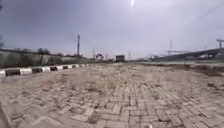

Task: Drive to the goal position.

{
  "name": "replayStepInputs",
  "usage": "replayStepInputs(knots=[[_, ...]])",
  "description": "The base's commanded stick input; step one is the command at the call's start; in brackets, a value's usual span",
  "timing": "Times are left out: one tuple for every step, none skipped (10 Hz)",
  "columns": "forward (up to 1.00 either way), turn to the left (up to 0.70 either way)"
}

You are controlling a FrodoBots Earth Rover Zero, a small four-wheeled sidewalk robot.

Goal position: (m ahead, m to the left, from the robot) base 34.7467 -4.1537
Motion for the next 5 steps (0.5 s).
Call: replayStepInputs(knots=[[1.00,0.00],[1.00,0.00],[1.00,0.00],[1.00,0.00],[1.00,0.00]])
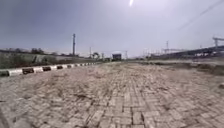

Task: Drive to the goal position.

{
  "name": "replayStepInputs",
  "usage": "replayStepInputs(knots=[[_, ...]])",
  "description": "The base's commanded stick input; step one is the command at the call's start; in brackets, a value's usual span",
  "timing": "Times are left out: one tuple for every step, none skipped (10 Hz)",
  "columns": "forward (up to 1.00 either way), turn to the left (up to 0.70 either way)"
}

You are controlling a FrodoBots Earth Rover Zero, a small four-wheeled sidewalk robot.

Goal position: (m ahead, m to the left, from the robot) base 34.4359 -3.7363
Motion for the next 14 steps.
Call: replayStepInputs(knots=[[1.00,0.00],[1.00,0.00],[1.00,0.00],[1.00,0.00],[1.00,0.00],[1.00,0.00],[1.00,0.00],[1.00,0.00],[1.00,0.00],[1.00,0.00],[1.00,0.00],[1.00,0.00],[1.00,0.00],[1.00,0.00]])
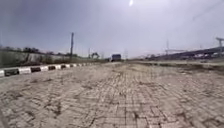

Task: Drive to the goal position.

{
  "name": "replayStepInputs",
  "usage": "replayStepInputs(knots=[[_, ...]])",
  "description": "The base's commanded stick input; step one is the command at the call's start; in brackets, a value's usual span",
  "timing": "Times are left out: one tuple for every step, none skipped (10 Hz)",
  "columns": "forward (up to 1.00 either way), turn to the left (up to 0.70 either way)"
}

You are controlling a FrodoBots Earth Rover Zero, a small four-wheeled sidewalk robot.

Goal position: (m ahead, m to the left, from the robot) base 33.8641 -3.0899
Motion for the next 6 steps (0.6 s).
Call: replayStepInputs(knots=[[1.00,0.00],[1.00,0.00],[1.00,0.00],[1.00,-0.02],[1.00,-0.06],[1.00,-0.20]])
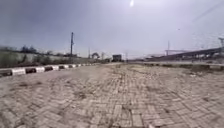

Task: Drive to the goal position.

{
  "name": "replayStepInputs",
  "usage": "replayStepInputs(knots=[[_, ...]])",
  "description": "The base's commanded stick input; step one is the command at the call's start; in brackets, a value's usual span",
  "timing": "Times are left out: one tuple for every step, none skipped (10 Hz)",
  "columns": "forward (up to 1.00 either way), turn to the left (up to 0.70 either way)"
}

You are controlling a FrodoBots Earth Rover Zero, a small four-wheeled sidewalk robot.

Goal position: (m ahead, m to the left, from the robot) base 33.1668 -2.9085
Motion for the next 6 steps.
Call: replayStepInputs(knots=[[1.00,-0.14],[1.00,-0.04],[1.00,0.00],[1.00,0.00],[1.00,0.00],[1.00,0.00]])
